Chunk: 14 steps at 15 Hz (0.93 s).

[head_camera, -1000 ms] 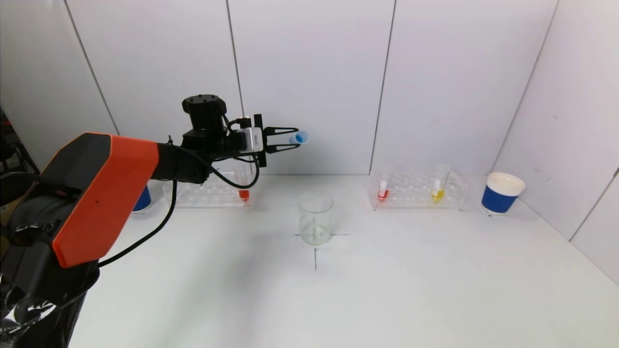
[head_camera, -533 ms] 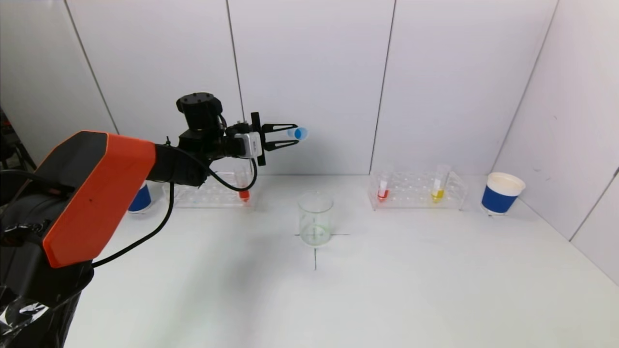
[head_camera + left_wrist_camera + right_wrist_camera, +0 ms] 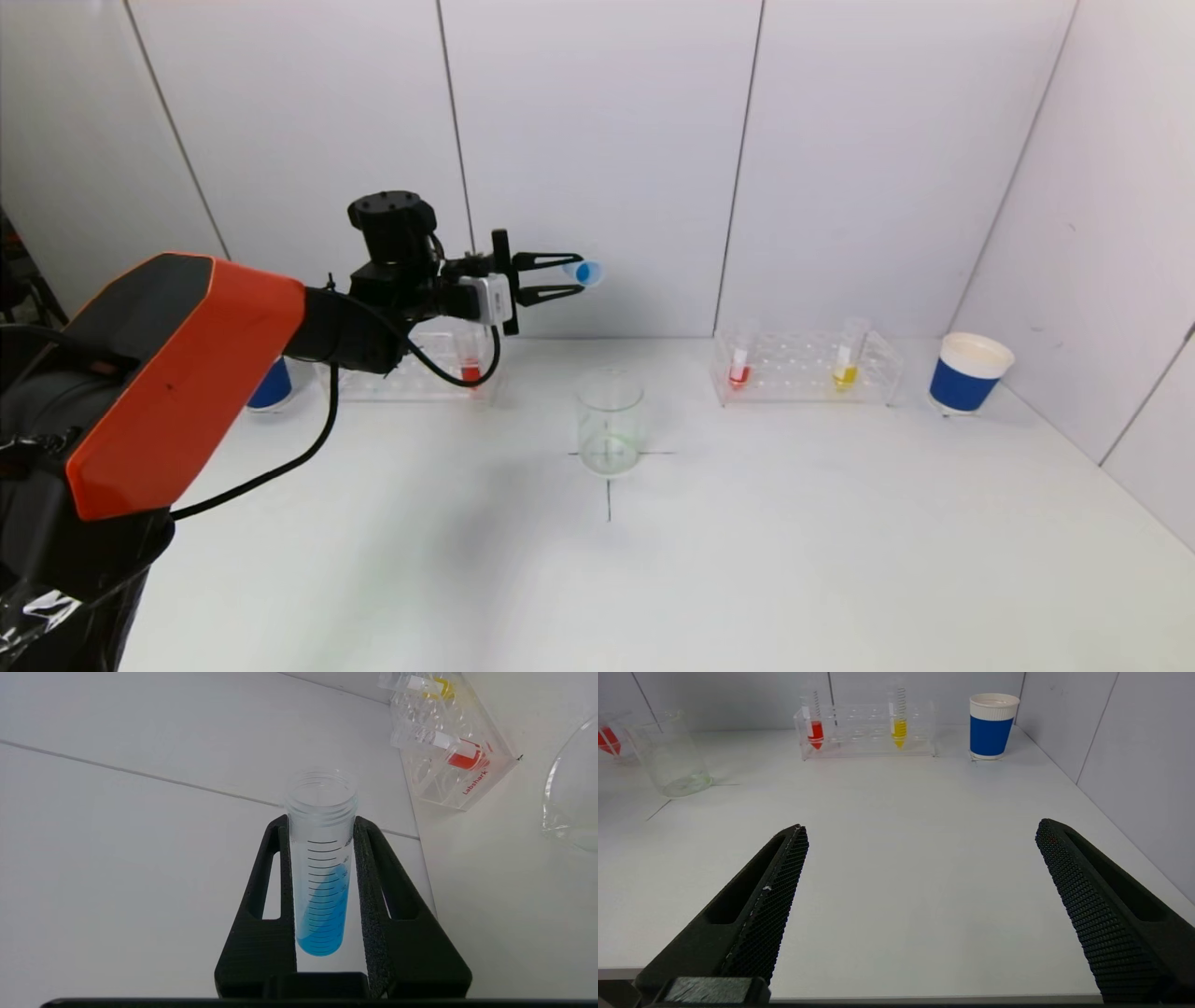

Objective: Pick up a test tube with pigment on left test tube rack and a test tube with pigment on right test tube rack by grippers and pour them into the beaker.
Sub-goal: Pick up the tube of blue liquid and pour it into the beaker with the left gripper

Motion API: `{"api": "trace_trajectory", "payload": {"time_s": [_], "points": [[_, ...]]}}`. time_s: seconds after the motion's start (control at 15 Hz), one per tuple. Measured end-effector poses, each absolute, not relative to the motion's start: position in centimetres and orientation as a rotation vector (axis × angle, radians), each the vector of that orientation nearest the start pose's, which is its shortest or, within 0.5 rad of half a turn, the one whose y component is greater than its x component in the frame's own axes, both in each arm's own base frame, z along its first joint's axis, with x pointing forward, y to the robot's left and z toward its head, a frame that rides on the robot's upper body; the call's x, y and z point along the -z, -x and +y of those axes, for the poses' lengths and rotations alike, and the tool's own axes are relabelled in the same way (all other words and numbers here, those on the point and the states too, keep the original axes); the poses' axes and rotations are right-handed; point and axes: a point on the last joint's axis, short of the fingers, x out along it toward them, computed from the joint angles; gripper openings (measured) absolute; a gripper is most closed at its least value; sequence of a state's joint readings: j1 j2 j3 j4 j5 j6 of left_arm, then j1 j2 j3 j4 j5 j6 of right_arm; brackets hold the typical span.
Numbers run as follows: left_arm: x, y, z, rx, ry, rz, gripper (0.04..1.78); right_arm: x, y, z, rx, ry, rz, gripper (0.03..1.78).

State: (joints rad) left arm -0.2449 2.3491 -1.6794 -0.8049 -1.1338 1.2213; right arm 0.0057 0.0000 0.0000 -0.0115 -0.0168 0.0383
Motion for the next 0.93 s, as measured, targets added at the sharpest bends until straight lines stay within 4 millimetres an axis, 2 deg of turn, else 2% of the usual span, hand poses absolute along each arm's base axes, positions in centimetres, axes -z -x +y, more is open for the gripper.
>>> {"api": "trace_trajectory", "payload": {"time_s": [0.47, 0.93], "points": [[-16.3, -44.8, -14.7, 1.163, -1.088, -0.948, 0.41, -7.7, 2.3, 0.0, 0.01, -0.038, -0.011, 1.77], [-16.0, -44.0, -14.7, 1.221, -1.128, -0.837, 0.41, -7.7, 2.3, -0.1, 0.011, -0.038, -0.012, 1.77]]}}
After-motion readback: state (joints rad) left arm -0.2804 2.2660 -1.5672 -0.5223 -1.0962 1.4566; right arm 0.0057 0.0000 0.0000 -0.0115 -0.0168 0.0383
